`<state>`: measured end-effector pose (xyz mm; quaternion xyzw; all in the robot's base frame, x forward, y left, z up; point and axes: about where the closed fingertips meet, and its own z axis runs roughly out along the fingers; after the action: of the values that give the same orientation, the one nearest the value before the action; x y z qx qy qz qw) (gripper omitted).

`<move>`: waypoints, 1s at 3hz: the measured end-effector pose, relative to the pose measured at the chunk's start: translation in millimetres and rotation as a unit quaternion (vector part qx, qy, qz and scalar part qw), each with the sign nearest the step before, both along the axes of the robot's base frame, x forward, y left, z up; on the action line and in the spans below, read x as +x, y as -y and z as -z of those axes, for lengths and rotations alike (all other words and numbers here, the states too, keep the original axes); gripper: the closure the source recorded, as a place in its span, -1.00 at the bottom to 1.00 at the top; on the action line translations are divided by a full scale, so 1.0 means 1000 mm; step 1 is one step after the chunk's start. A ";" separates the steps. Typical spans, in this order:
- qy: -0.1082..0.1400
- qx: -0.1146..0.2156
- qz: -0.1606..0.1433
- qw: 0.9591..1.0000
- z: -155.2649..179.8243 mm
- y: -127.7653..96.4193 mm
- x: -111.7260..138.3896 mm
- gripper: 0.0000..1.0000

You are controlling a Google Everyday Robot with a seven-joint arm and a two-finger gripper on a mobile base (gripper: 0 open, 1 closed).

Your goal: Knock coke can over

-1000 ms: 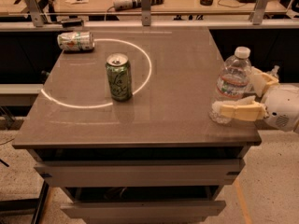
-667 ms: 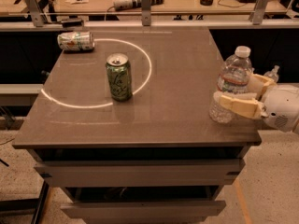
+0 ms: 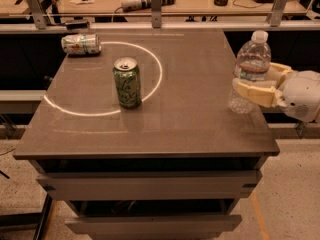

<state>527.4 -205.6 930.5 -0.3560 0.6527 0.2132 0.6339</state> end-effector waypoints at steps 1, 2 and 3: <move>0.021 -0.043 -0.017 0.999 -0.029 0.000 0.034 1.00; 0.052 -0.068 -0.037 0.996 -0.061 -0.010 0.076 1.00; 0.078 -0.051 -0.062 0.994 -0.082 -0.034 0.107 1.00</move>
Offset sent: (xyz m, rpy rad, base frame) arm 0.1306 0.0202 0.1004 -0.1793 -0.1659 0.1125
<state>634.6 -171.2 1012.4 -0.4432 0.5878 0.1906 0.6494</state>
